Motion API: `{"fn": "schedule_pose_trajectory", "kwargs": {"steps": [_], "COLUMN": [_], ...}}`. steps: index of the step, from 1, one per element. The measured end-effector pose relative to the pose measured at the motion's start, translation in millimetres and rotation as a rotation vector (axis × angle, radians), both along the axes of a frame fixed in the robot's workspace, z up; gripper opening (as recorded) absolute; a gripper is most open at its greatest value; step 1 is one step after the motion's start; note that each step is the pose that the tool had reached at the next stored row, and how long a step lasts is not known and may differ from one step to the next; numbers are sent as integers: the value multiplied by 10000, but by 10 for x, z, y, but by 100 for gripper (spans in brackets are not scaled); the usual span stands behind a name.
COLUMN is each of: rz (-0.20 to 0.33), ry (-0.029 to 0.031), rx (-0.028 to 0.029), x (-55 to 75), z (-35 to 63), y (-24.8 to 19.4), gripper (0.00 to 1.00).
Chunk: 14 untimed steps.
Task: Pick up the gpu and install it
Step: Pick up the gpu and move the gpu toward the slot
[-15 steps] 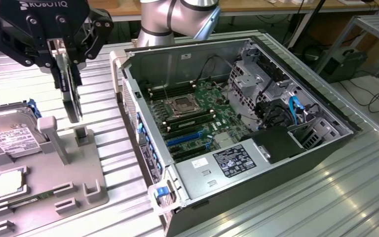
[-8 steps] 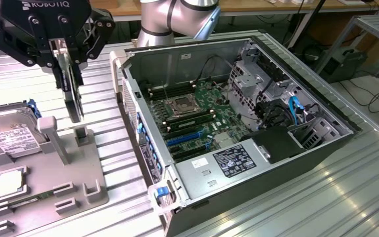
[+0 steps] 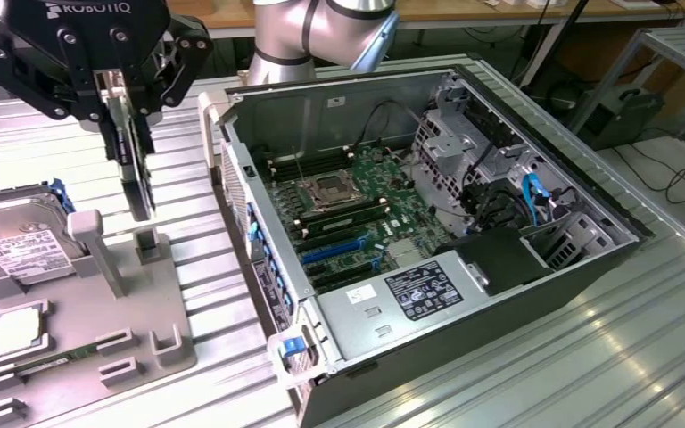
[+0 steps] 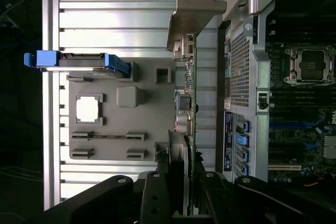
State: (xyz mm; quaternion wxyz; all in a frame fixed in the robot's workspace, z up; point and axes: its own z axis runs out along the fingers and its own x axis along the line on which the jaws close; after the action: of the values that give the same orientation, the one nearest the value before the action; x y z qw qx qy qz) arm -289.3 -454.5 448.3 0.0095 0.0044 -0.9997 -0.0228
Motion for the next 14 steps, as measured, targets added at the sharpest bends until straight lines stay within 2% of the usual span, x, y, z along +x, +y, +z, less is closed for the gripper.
{"fn": "schedule_pose_trajectory", "kwargs": {"steps": [14], "rz": [0], "ry": [-1], "rx": [0], "x": [40], "z": [-3], "y": [-2], "gripper": [27]}}
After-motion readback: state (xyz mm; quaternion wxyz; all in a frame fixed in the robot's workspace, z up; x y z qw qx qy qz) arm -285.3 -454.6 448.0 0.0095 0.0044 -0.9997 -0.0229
